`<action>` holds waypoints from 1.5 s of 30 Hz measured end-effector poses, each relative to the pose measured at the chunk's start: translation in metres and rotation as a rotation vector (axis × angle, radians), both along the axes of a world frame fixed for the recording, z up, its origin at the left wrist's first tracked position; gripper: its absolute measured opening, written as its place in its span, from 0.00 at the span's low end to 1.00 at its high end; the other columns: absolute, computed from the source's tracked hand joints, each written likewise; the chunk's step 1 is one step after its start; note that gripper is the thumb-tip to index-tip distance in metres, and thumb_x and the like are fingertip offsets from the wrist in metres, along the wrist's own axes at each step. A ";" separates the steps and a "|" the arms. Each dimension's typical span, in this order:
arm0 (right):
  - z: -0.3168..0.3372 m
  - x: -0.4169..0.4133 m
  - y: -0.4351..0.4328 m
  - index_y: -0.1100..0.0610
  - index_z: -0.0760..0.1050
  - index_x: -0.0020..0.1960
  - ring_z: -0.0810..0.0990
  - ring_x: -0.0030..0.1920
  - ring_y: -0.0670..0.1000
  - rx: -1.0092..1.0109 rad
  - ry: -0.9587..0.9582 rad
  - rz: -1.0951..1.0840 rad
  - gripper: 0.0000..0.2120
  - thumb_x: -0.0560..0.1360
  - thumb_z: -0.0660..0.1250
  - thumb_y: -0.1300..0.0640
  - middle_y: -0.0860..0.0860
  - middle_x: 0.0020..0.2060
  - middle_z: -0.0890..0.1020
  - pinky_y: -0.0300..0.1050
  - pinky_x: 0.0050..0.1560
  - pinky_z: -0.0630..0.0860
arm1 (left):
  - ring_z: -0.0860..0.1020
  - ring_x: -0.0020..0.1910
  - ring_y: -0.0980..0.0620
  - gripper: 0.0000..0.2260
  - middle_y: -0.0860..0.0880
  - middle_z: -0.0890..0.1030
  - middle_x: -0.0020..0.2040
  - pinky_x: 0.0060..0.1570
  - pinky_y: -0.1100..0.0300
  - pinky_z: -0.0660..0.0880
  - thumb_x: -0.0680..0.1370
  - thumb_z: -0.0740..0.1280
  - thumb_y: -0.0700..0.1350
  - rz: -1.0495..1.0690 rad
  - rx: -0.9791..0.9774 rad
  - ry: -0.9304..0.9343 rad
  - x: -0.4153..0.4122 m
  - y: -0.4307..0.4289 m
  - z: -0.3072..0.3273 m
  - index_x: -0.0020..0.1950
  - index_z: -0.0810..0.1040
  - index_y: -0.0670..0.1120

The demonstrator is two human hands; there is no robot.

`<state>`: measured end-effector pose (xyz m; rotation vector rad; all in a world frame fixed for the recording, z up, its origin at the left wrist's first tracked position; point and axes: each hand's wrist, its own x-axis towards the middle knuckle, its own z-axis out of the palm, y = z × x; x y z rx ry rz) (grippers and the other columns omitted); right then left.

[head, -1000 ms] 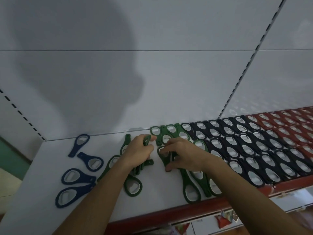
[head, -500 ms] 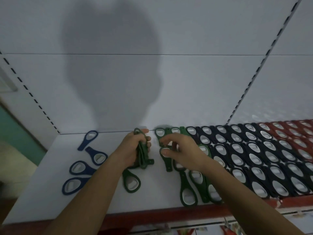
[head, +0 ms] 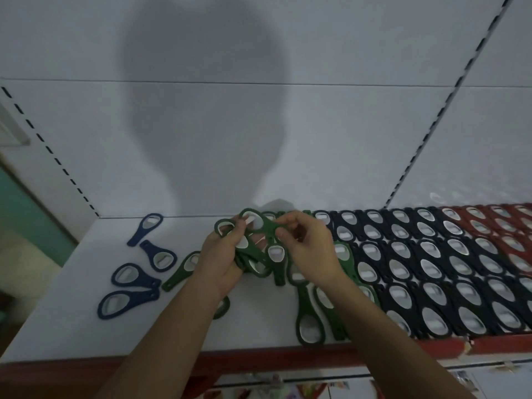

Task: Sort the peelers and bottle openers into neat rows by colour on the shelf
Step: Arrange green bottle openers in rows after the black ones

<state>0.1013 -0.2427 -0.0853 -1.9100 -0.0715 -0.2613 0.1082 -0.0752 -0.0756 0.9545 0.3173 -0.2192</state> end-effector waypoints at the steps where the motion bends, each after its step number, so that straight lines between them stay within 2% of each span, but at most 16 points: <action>1: 0.003 0.001 -0.007 0.53 0.83 0.50 0.79 0.37 0.47 0.029 0.007 -0.011 0.07 0.77 0.72 0.64 0.47 0.36 0.82 0.43 0.41 0.78 | 0.86 0.51 0.40 0.10 0.38 0.86 0.53 0.51 0.44 0.83 0.83 0.66 0.43 0.014 0.043 0.000 -0.001 0.001 -0.001 0.58 0.81 0.39; 4: 0.010 0.003 -0.029 0.55 0.82 0.49 0.79 0.36 0.49 0.158 0.083 0.013 0.08 0.79 0.68 0.66 0.49 0.35 0.82 0.47 0.42 0.78 | 0.86 0.43 0.41 0.14 0.40 0.86 0.46 0.53 0.41 0.81 0.85 0.62 0.49 0.050 0.079 0.058 -0.002 0.005 -0.007 0.59 0.79 0.40; 7: 0.015 -0.006 -0.038 0.59 0.78 0.50 0.80 0.34 0.54 0.221 0.152 0.080 0.07 0.79 0.66 0.69 0.54 0.36 0.81 0.48 0.39 0.79 | 0.77 0.30 0.47 0.16 0.45 0.77 0.34 0.41 0.49 0.79 0.85 0.61 0.54 0.032 0.022 0.116 -0.001 0.007 -0.011 0.58 0.78 0.42; 11: 0.012 -0.021 -0.035 0.60 0.77 0.47 0.85 0.36 0.59 0.269 0.155 0.049 0.05 0.77 0.70 0.69 0.58 0.38 0.82 0.48 0.39 0.82 | 0.64 0.25 0.53 0.13 0.49 0.68 0.32 0.29 0.60 0.65 0.78 0.71 0.52 -0.110 0.118 0.016 -0.006 0.004 -0.012 0.54 0.75 0.45; 13: 0.010 -0.025 -0.033 0.62 0.77 0.45 0.86 0.37 0.58 0.343 0.149 0.001 0.06 0.75 0.72 0.70 0.57 0.36 0.84 0.45 0.39 0.83 | 0.64 0.26 0.53 0.16 0.46 0.72 0.34 0.28 0.60 0.64 0.73 0.75 0.51 -0.194 0.294 -0.113 -0.010 0.003 -0.010 0.53 0.78 0.43; 15: 0.009 -0.029 -0.031 0.64 0.77 0.44 0.85 0.37 0.57 0.368 0.147 0.015 0.05 0.74 0.73 0.70 0.58 0.36 0.84 0.43 0.39 0.82 | 0.67 0.27 0.53 0.13 0.45 0.76 0.35 0.28 0.59 0.67 0.75 0.75 0.48 -0.238 0.439 -0.210 -0.015 -0.003 -0.007 0.55 0.81 0.41; 18: 0.007 -0.035 -0.029 0.67 0.78 0.44 0.84 0.38 0.55 0.264 0.130 0.120 0.04 0.73 0.73 0.70 0.60 0.37 0.84 0.43 0.43 0.82 | 0.70 0.29 0.52 0.04 0.47 0.78 0.34 0.30 0.59 0.69 0.80 0.71 0.42 -0.158 0.628 -0.268 -0.017 -0.010 -0.001 0.53 0.81 0.43; 20: 0.005 -0.037 -0.030 0.64 0.80 0.44 0.83 0.38 0.54 0.203 0.106 0.129 0.03 0.74 0.74 0.67 0.58 0.37 0.84 0.47 0.45 0.82 | 0.76 0.30 0.57 0.02 0.54 0.83 0.36 0.32 0.61 0.73 0.80 0.71 0.41 -0.128 0.783 -0.364 -0.014 -0.007 0.002 0.51 0.82 0.48; 22: 0.003 -0.036 -0.036 0.60 0.81 0.42 0.81 0.38 0.54 0.115 0.071 0.059 0.04 0.76 0.73 0.62 0.53 0.36 0.84 0.51 0.45 0.81 | 0.81 0.39 0.63 0.04 0.59 0.84 0.42 0.39 0.62 0.77 0.80 0.71 0.43 -0.208 0.945 -0.496 -0.008 0.002 0.003 0.51 0.82 0.53; 24: 0.001 -0.034 -0.044 0.57 0.80 0.41 0.80 0.39 0.56 0.026 0.055 -0.037 0.07 0.77 0.72 0.58 0.51 0.35 0.82 0.53 0.45 0.80 | 0.82 0.45 0.61 0.05 0.58 0.83 0.47 0.46 0.59 0.79 0.79 0.71 0.47 -0.364 1.072 -0.557 -0.005 0.011 0.007 0.51 0.79 0.57; 30: -0.008 -0.038 -0.043 0.55 0.79 0.39 0.79 0.36 0.52 -0.110 0.040 -0.073 0.09 0.78 0.72 0.57 0.50 0.34 0.82 0.49 0.42 0.78 | 0.80 0.43 0.65 0.06 0.57 0.81 0.44 0.41 0.64 0.74 0.81 0.70 0.47 -0.728 1.269 -0.630 -0.027 0.002 0.006 0.50 0.75 0.57; 35: -0.015 -0.041 -0.037 0.55 0.78 0.40 0.79 0.35 0.48 -0.160 0.000 -0.068 0.08 0.77 0.72 0.58 0.48 0.34 0.81 0.46 0.41 0.77 | 0.78 0.43 0.60 0.07 0.57 0.79 0.46 0.46 0.57 0.76 0.79 0.72 0.51 -0.710 1.434 -0.765 -0.035 -0.005 -0.002 0.53 0.76 0.53; 38: -0.018 -0.041 -0.038 0.54 0.78 0.41 0.78 0.35 0.48 -0.211 -0.046 -0.065 0.07 0.78 0.71 0.58 0.46 0.35 0.81 0.47 0.41 0.77 | 0.75 0.48 0.62 0.11 0.59 0.74 0.52 0.49 0.61 0.74 0.78 0.72 0.55 -0.644 1.477 -0.808 -0.039 -0.001 -0.010 0.57 0.77 0.56; 41: -0.025 -0.039 -0.043 0.52 0.80 0.50 0.78 0.47 0.48 -0.481 -0.152 -0.026 0.03 0.78 0.69 0.55 0.45 0.47 0.82 0.52 0.49 0.78 | 0.75 0.52 0.64 0.15 0.63 0.73 0.55 0.51 0.65 0.73 0.77 0.71 0.61 -0.644 1.432 -0.828 -0.041 0.011 -0.016 0.61 0.77 0.59; 43: -0.033 -0.038 -0.046 0.48 0.77 0.64 0.72 0.64 0.51 -0.752 -0.117 0.044 0.14 0.79 0.65 0.50 0.46 0.62 0.78 0.57 0.62 0.73 | 0.75 0.53 0.66 0.20 0.65 0.73 0.56 0.52 0.66 0.74 0.74 0.72 0.65 -0.734 1.413 -0.849 -0.042 0.020 -0.017 0.62 0.78 0.59; 45: -0.037 -0.039 -0.044 0.43 0.68 0.73 0.61 0.75 0.53 -0.893 -0.028 0.106 0.19 0.83 0.59 0.47 0.46 0.75 0.68 0.60 0.70 0.63 | 0.75 0.53 0.66 0.26 0.66 0.71 0.57 0.52 0.65 0.75 0.70 0.72 0.69 -0.828 1.424 -0.861 -0.044 0.025 -0.016 0.64 0.77 0.60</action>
